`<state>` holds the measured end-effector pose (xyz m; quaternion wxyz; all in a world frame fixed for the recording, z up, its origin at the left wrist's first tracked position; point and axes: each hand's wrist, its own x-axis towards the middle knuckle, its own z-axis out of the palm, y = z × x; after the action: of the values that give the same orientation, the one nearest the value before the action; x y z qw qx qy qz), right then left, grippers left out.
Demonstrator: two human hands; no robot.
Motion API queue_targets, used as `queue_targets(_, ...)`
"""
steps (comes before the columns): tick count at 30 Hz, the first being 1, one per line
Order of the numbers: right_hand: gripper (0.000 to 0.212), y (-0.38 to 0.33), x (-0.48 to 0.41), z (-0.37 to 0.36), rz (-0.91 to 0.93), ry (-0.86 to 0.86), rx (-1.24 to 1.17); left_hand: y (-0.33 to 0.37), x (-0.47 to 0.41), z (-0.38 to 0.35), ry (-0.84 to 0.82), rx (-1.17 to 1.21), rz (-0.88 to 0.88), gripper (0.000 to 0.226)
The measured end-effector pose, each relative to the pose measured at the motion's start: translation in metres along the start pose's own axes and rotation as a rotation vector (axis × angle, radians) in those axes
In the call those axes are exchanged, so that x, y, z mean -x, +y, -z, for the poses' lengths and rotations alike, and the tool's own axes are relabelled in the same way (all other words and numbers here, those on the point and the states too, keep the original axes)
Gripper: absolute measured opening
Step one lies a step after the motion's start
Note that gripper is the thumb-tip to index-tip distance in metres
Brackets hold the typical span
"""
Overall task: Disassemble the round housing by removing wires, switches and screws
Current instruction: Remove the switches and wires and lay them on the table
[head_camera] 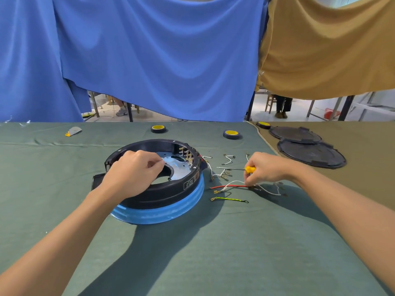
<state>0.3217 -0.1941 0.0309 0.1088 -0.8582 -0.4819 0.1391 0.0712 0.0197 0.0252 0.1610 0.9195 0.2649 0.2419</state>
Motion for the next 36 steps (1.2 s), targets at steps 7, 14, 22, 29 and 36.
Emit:
queue_targets(7, 0.034, -0.001, 0.003, 0.009, -0.024, 0.007, -0.076, -0.003, 0.0, -0.001, 0.0, 0.007, 0.001, 0.024)
queue_targets(14, 0.031, -0.035, 0.006, -0.013, -0.081, 0.243, -0.379, -0.002, 0.003, -0.001, 0.076, 0.064, -0.025, 0.021)
queue_targets(22, 0.043, -0.117, -0.003, -0.06, -0.287, 0.571, -0.786, -0.031, -0.01, 0.023, 0.274, 0.03, -0.009, 0.025)
queue_targets(29, 0.038, -0.138, -0.032, -0.072, -0.365, 0.635, -0.553, -0.073, -0.002, 0.022, 0.035, 0.184, 0.181, 0.039)
queue_targets(36, 0.046, -0.134, -0.047, -0.054, -0.411, 0.654, -0.642, -0.085, 0.002, 0.028, 0.037, 0.084, 0.087, 0.036)
